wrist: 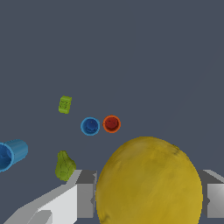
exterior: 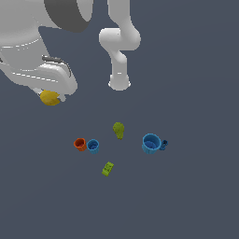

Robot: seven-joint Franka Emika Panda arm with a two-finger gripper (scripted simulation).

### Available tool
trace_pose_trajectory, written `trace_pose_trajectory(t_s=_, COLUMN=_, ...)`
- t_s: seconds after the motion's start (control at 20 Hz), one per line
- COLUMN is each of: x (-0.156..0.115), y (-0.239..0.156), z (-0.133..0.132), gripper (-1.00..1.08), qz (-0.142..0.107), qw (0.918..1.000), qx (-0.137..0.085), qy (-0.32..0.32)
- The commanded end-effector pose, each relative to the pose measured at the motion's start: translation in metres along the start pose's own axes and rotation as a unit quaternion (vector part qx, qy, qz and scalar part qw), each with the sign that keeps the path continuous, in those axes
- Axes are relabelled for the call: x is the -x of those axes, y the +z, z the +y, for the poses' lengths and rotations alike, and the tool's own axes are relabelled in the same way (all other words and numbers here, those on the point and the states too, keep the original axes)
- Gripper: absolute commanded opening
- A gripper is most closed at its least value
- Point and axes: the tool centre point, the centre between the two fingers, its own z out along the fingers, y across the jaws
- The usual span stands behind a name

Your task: Pick up a designated object from a clutter of objects.

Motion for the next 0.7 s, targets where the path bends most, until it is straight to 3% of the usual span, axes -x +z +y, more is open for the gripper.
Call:
trace_pose_trajectory(t_s=0.0, x=-0.006, y=-0.008, z=0.009, gripper=-1.00, qz=0.000, qw=1.0000, qx=0.000, qy=-0.001)
trace_pose_trajectory(t_s=0.65, x=-0.016, y=-0.021, z=0.024, gripper=-1.00, qz=0.000, qw=1.0000, qx=0.000, qy=0.000)
